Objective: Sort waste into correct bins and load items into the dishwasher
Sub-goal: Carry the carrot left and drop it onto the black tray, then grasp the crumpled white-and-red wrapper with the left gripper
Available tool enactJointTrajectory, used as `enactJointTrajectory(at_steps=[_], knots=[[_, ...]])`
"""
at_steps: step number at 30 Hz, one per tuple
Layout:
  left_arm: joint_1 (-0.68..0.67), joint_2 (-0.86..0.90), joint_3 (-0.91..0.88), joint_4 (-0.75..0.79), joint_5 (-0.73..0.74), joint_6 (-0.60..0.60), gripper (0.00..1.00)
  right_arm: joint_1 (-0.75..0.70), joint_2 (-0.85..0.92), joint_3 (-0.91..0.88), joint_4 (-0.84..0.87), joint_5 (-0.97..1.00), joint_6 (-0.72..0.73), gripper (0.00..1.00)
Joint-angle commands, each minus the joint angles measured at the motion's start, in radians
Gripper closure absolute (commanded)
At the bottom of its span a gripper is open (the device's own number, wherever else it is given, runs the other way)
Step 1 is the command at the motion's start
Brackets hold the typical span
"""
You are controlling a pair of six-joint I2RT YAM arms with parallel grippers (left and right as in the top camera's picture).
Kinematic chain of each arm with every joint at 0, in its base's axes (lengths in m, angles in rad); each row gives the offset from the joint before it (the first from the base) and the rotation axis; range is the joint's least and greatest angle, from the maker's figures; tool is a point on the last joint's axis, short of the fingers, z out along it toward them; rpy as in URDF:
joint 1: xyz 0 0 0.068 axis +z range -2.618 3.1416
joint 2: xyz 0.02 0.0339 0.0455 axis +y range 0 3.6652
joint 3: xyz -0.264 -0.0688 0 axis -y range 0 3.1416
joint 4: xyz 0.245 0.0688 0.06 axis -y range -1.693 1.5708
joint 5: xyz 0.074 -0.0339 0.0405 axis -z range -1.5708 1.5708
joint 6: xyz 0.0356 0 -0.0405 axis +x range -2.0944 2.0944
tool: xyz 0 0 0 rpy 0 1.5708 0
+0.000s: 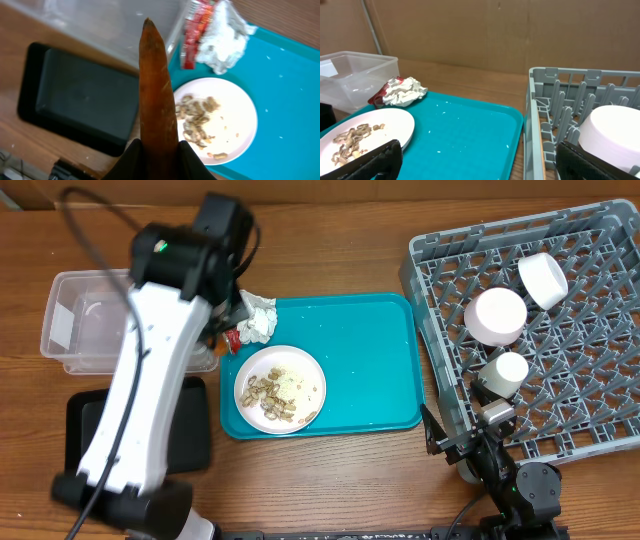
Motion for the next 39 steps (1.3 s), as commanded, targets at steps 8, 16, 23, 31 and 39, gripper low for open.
enactJointTrajectory(at_steps=[8, 16, 23, 31, 39], knots=[[0.282, -0.374, -0.603, 0.081, -0.093, -0.285, 0.96, -0.004, -0.012, -0.005, 0.006, 0.000, 0.004, 0.00], [0.605, -0.443, -1.034, 0.432, 0.072, -0.241, 0.96, -0.004, -0.012, -0.005, 0.006, 0.000, 0.004, 0.00], [0.645, -0.426, -0.973, 0.461, 0.142, -0.152, 0.76, -0.004, -0.012, -0.005, 0.006, 0.000, 0.004, 0.00], [0.524, -0.426, -0.679, 0.447, 0.231, -0.064, 0.19, -0.004, -0.012, -0.005, 0.006, 0.000, 0.004, 0.00], [0.129, -0.330, -0.658, 0.789, 0.233, 0.450, 0.21, -0.004, -0.012, -0.005, 0.006, 0.000, 0.004, 0.00]])
